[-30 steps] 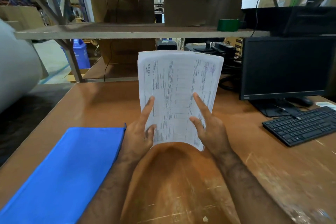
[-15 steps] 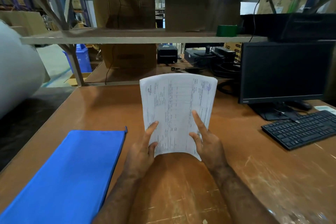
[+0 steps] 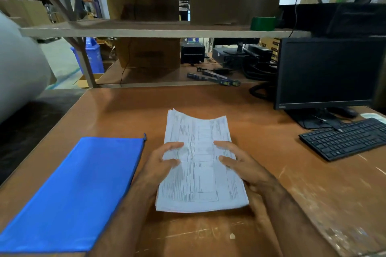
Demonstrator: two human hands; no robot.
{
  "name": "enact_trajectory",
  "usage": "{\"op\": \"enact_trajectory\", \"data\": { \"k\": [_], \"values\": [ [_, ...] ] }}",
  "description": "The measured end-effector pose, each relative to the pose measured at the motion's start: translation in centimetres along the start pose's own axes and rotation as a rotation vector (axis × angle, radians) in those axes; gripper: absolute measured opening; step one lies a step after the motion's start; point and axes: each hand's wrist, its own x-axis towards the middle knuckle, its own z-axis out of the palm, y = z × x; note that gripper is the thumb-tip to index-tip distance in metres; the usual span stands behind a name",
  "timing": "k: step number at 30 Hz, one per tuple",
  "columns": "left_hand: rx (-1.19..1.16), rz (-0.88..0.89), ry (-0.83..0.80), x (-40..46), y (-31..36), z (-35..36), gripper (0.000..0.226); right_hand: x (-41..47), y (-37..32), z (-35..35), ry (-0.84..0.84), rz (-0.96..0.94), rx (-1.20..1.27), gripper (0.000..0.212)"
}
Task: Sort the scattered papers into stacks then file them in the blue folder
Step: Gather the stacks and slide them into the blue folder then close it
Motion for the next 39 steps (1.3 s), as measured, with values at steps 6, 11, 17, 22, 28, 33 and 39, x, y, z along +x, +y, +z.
{"op": "enact_trajectory", "data": {
  "k": [6, 11, 17, 22, 28, 33, 39],
  "values": [
    [-0.036, 0.319, -0.005, -1.1, 1.1, -0.5, 0.049, -0.4, -2.7, 0.5, 0.046, -0.134, 0.125, 0.053],
    [0.071, 0.582, 0.041, -0.4, 4.0, -0.2, 0.044, -0.6, -5.3, 1.0, 0.267, -0.614, -0.154, 0.051],
    [0.354, 0.642, 0.166, -0.2, 1.8, 0.2, 0.058, 2.0, -1.0, 1.5, 0.377, -0.618, -0.348, 0.045],
    [0.362, 0.634, 0.179, 0.4, 2.2, 0.2, 0.068, 2.6, -1.2, 1.2, 0.427, -0.604, -0.331, 0.044],
    [0.367, 0.542, 0.111, 0.8, 1.0, 0.5, 0.044, 3.1, -0.3, 1.0, 0.423, -0.585, -0.306, 0.039],
    [0.360, 0.472, 0.124, 0.7, 0.8, 0.8, 0.044, 3.1, -0.4, 1.2, 0.395, -0.559, -0.314, 0.037],
    [-0.053, 0.235, -0.032, 0.5, 2.5, -0.6, 0.061, 2.5, -2.6, -0.4, 0.259, -0.434, -0.212, 0.026]
  ]
}}
